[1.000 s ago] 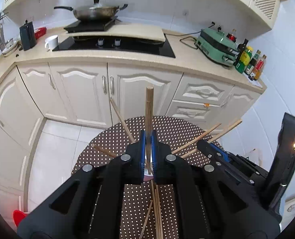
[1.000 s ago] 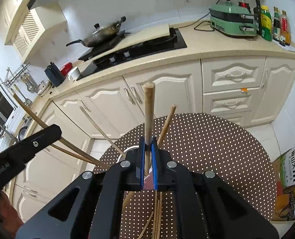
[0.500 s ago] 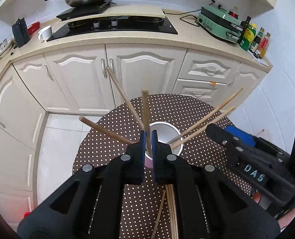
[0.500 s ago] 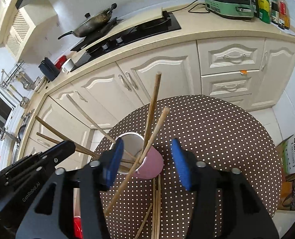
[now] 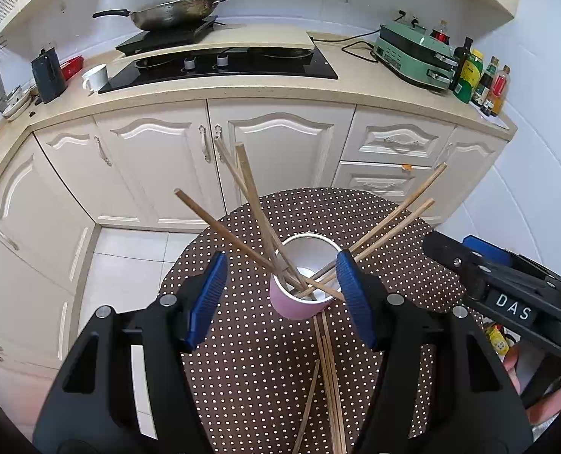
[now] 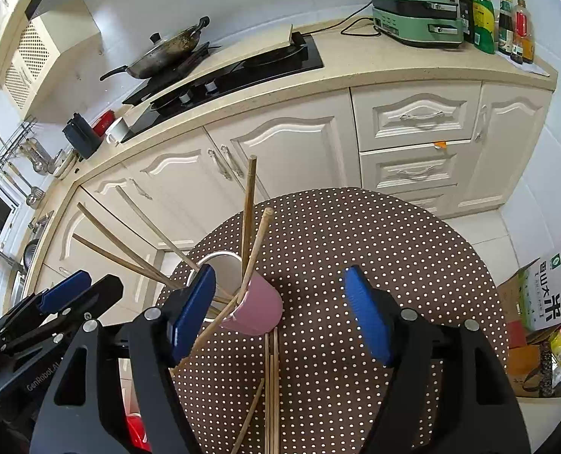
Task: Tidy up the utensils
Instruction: 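Move both open grippers back down to the chopstick pile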
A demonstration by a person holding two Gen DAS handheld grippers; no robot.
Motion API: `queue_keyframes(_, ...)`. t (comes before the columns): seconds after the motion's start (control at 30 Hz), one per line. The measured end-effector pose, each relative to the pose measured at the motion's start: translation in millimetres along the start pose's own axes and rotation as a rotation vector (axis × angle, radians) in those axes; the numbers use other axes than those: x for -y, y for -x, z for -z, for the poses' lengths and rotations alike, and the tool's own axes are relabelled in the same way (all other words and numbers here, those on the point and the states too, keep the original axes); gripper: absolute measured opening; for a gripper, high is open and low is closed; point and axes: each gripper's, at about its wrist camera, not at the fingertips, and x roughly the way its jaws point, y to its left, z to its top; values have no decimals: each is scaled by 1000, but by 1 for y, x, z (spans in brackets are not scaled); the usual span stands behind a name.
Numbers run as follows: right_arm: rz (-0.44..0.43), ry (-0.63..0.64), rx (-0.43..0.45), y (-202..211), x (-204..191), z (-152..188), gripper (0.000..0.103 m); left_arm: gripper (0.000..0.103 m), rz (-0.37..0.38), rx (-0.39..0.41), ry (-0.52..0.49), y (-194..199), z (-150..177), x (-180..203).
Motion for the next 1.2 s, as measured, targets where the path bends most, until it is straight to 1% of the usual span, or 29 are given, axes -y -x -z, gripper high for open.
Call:
queue_keyframes(0.2,5,1,11,10,1,2,71,60,-7,14,1,8,3,-1)
queue_keyframes(0.33,9,7,15,16,0,5,76,60,-9,23,5,13,5,-1)
queue_keyframes(0.6,16,5,26,28,-2,12,83,60,-20,32,8,23,14,-1)
queue_keyframes(0.77,26,-11,30,35,0,19,90,60,-24,28,12,28,22,0)
queue_keyframes(0.97,34,-59,4,39,9,32,92,62,-35,17,15,32,35,-3)
queue_keyframes(1.03,53,-66,-4,38,11,37,93,62,-35,10,19,33,40,-6)
queue_keyframes(1.13,54,-81,-30,35,15,46,93,63,-40,0,22,34,49,-9)
queue_keyframes(1.2,74,-78,-51,30,17,54,93,63,-44,-11,24,33,55,-12)
